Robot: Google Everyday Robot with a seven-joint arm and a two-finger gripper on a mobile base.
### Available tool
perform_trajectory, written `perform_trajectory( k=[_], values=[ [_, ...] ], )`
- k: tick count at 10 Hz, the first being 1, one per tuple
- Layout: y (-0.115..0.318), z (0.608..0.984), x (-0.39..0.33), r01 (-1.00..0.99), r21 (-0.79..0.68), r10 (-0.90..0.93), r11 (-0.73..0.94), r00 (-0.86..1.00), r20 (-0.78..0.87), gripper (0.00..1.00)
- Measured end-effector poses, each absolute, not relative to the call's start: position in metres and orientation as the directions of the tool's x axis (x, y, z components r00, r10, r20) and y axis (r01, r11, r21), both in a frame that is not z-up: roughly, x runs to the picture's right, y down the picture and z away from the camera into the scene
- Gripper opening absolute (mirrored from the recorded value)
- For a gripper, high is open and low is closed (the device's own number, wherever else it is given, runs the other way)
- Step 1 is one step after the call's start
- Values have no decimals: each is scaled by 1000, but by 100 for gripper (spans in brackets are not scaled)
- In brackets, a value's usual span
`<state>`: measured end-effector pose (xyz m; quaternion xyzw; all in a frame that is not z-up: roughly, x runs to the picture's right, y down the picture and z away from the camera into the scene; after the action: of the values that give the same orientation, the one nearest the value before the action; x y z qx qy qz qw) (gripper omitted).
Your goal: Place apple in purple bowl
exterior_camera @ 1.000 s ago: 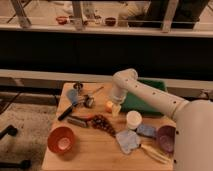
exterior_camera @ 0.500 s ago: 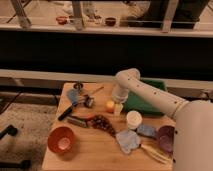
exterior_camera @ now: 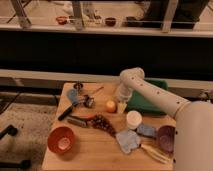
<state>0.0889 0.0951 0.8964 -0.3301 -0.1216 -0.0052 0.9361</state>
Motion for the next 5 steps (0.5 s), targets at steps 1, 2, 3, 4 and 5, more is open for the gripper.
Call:
perform_trajectory(
  k=[1, 2, 3, 4, 5],
  values=[
    [95, 897, 91, 86, -618, 74, 782, 971, 228, 80],
    [95, 897, 92, 86, -618, 73, 782, 971, 228, 80],
    [96, 897, 90, 90, -619, 71, 780, 971, 230, 80],
    [99, 893, 84, 103, -620, 62, 778, 969, 239, 80],
    [101, 891, 76, 116, -618, 55, 778, 967, 250, 80]
  ],
)
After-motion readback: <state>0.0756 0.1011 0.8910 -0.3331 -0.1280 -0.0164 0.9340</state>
